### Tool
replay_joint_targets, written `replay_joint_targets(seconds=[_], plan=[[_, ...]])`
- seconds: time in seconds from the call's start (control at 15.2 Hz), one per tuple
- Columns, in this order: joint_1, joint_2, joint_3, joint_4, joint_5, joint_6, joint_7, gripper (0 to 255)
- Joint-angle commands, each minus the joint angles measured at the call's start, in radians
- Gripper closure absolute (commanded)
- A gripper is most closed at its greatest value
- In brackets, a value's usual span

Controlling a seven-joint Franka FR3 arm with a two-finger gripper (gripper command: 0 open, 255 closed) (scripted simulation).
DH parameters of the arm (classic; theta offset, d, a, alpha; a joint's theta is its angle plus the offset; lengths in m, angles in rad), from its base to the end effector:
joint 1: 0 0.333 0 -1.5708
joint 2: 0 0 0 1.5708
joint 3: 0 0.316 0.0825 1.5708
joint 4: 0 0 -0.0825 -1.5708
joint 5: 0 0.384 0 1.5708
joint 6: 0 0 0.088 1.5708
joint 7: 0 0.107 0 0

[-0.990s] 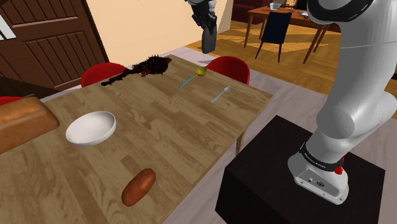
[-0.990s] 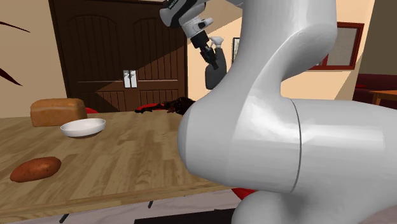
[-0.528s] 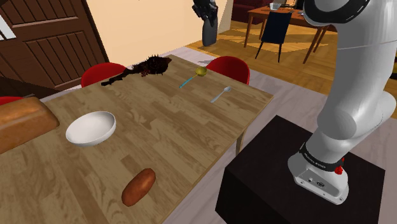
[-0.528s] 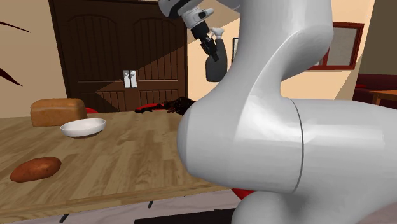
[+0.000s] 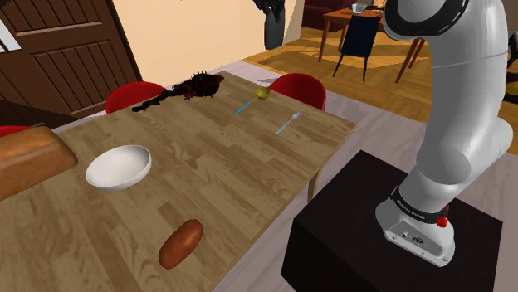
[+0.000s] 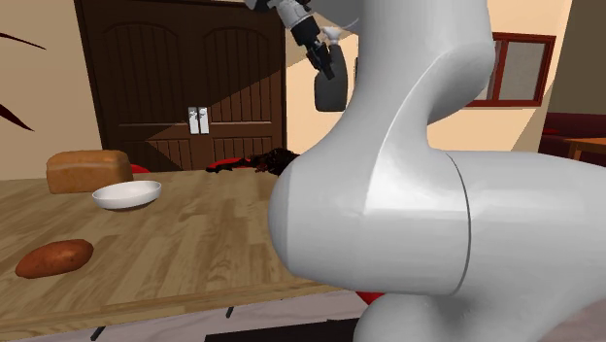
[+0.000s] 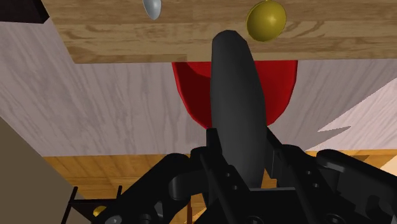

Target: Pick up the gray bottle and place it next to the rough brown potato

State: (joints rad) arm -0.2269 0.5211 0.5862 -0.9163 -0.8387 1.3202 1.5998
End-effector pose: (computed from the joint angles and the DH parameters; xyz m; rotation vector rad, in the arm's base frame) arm 0.6696 0.0123 0.6339 2.0011 -1.8443 0.5567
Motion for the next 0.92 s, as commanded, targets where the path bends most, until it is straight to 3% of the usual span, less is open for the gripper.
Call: replay_joint_targets(seconds=[0.0, 0.4, 0.86], plan=[[-0.004, -0.031, 0.011, -0.045, 0.014, 0.001, 0.024, 255], [-0.031, -0.188, 0.068, -0.316, 0.106, 0.051, 0.172, 255], [0.002, -0.293, 0.124, -0.495, 0.184, 0.065, 0.321, 255]])
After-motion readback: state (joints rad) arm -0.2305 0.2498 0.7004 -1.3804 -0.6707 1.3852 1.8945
